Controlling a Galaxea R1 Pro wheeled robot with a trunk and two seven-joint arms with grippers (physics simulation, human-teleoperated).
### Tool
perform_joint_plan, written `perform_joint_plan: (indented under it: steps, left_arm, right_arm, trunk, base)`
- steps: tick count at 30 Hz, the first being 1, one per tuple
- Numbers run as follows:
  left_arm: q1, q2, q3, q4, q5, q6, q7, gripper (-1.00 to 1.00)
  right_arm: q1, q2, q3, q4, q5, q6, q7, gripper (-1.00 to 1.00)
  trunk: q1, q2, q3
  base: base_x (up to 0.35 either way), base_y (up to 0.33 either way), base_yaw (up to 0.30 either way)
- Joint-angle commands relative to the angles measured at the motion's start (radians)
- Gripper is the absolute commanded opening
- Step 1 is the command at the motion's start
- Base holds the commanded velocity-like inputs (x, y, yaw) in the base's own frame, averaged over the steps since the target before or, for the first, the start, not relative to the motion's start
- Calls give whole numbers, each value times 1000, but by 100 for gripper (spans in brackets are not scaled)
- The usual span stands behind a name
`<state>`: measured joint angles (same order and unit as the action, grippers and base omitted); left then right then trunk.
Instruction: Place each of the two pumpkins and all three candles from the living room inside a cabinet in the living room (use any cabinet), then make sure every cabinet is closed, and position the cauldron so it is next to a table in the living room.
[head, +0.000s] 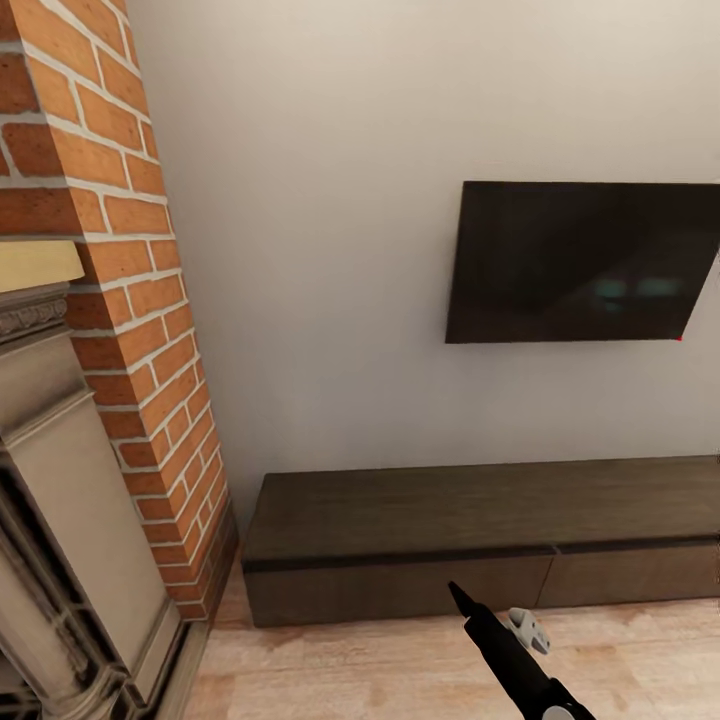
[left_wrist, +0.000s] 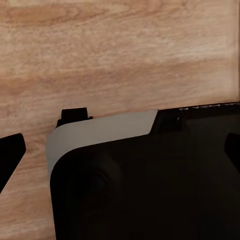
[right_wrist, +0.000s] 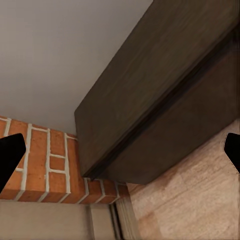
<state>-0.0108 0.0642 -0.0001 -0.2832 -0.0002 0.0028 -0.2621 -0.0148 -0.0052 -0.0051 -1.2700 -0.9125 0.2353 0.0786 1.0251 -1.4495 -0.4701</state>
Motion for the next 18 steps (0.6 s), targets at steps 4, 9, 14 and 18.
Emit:
perform_joint_plan:
  steps: [4, 9, 14, 18]
  left_arm:
    - [0, 0, 0, -1, 0, 0, -2, 100]
    - [0, 0, 0, -1, 0, 0, -2, 100]
    - [0, 0, 1, -1, 0, 0, -2, 100]
    - [0, 0, 1, -1, 0, 0, -2, 100]
  right_arm:
    - [-1, 0, -2, 25, -13, 5, 8, 100]
    - [0, 1, -3, 33, -53, 8, 23, 100]
    - [-1, 2, -4, 33, -76, 17, 20, 100]
    - [-1, 2, -4, 33, -80, 19, 20, 100]
  trunk:
    - [0, -1, -1]
    - [0, -1, -1]
    - [0, -1, -1]
    - [0, -1, -1]
  base:
    - [2, -133, 0]
    - [0, -21, 0]
    - [0, -2, 0]
    - [0, 0, 0]
